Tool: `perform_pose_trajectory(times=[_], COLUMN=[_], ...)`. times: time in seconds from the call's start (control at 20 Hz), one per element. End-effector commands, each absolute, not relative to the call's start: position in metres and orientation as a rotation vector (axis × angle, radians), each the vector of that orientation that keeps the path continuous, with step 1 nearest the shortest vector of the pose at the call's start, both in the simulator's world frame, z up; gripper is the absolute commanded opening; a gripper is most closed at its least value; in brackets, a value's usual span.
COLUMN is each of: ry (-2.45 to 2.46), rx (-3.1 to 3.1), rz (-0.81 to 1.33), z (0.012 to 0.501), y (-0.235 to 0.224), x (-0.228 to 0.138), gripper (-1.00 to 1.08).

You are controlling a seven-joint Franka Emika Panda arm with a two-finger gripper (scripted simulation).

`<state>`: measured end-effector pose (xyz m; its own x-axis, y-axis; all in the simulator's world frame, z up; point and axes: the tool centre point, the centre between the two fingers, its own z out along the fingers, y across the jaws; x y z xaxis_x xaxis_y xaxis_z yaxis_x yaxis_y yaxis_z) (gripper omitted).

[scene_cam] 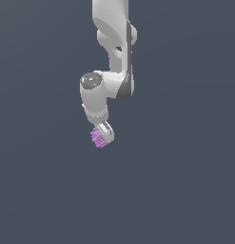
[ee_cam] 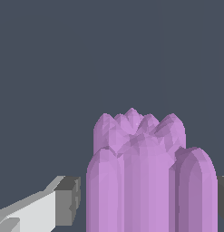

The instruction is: Pick up the object and move it to a goal position.

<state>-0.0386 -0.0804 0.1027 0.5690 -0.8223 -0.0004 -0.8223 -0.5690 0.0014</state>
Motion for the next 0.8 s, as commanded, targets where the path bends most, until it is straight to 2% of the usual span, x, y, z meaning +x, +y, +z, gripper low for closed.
perform_pose_trajectory(times=[0.0, 0.1, 0.15, 0.75], ry=[-1.458, -1.459, -1.459, -1.459], rx=[2.782, 2.782, 2.782, 2.783], rz=[0.000, 0.000, 0.000, 0.002], z=[0.0968, 0.0957, 0.0957, 0.0979], y=[-0.0802, -0.0804, -0.0804, -0.0798], x=[-0.0378, -0.0375, -0.0375, -0.0372], gripper=[1.00, 1.00, -1.00, -1.00])
